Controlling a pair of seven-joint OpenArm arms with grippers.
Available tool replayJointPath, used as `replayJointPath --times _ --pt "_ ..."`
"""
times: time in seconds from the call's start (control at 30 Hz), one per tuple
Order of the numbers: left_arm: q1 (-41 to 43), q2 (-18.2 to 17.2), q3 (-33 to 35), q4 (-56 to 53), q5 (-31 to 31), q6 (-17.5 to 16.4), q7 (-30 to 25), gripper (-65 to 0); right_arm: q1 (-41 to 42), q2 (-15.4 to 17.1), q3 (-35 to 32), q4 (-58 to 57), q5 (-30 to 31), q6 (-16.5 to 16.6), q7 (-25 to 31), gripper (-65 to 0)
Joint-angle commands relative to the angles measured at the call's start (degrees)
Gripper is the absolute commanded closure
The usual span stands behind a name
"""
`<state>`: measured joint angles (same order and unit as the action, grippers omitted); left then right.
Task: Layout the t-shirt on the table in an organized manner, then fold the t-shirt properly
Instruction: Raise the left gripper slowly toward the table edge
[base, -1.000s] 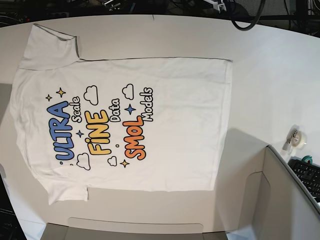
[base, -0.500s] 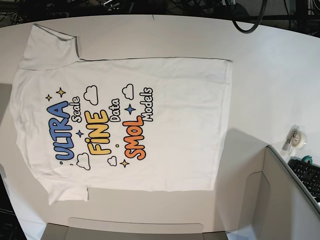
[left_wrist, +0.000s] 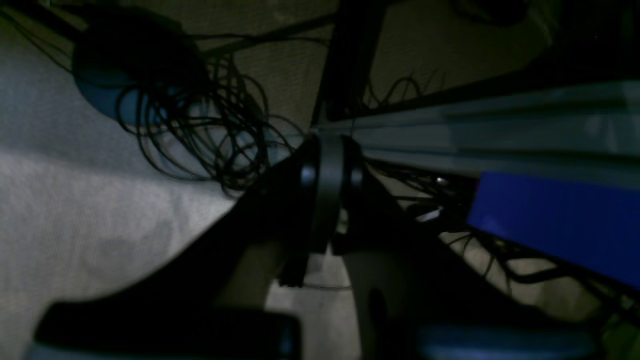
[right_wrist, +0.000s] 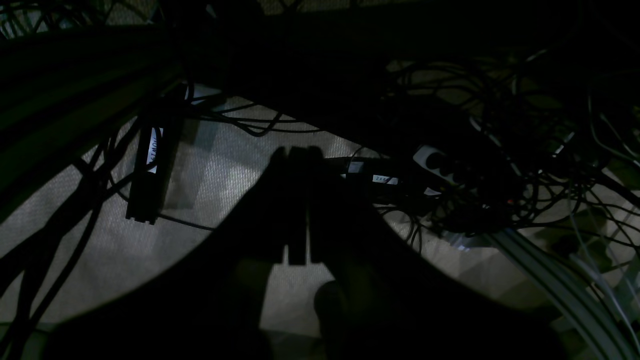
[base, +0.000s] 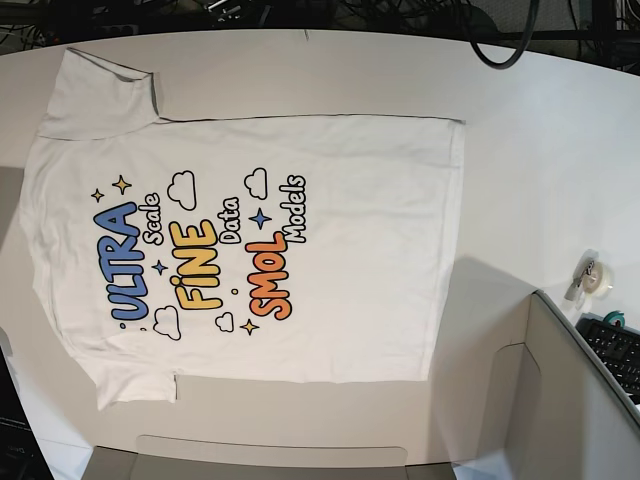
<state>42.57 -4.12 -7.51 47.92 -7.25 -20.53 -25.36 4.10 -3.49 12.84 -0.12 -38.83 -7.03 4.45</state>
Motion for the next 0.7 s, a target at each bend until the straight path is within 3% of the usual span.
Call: replayJointPath --times 0.0,0.23,0.67 --pt "2.1 -0.2 0.1 2.2 -0.3 -0.3 -1.2 0.0 0.1 0.0 0.0 0.1 0.0 -0.1 0.3 0.0" --pt "9.7 -0.2 0.0 13.3 -0.4 -0.3 -1.1 0.0 0.1 -0.3 0.0 0.1 0.0 -0.1 0.5 0.0" --pt "18.0 -0.2 0.2 21.3 -0.4 -0.3 -1.3 0.0 0.1 -0.1 0.0 0.1 0.0 -0.1 0.4 0.0"
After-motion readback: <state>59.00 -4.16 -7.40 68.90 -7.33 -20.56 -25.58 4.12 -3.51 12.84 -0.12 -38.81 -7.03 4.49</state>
